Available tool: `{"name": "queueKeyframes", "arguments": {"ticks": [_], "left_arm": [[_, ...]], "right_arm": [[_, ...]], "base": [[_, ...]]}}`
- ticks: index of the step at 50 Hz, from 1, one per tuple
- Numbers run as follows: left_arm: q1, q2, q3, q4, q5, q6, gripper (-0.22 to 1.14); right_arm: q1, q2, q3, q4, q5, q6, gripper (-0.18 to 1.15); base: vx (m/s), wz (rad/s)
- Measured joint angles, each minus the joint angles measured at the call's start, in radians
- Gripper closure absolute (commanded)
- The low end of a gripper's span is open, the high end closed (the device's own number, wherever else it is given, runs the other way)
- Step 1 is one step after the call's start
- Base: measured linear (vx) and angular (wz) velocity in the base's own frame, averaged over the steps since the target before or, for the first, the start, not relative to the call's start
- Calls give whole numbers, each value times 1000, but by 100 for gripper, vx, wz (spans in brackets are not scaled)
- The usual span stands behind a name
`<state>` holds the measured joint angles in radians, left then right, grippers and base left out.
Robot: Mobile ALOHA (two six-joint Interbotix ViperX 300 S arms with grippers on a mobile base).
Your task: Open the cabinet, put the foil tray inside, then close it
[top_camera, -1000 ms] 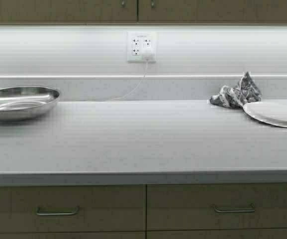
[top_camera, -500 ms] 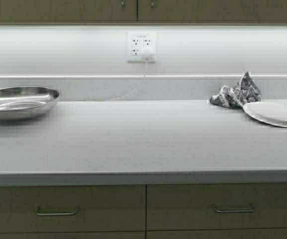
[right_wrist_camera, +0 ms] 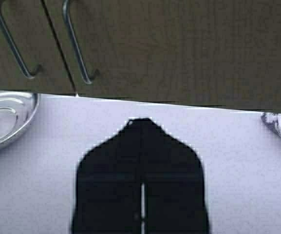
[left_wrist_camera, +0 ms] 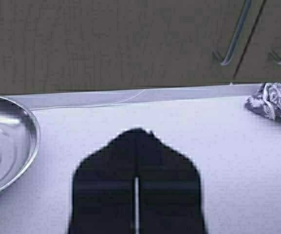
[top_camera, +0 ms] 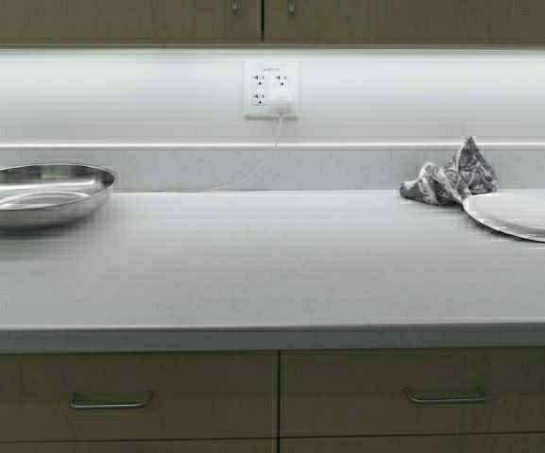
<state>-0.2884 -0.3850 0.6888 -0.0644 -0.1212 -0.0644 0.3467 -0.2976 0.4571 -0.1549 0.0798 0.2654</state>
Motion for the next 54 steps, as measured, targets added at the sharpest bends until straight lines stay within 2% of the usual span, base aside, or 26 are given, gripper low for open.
{"name": "queueKeyframes", "arguments": {"ticks": [54], "left_arm": [[0, 0, 3, 2, -15, 2, 86]], "right_arm": [[0, -2, 15, 0, 0, 0, 90]], "base": [[0, 0]]}}
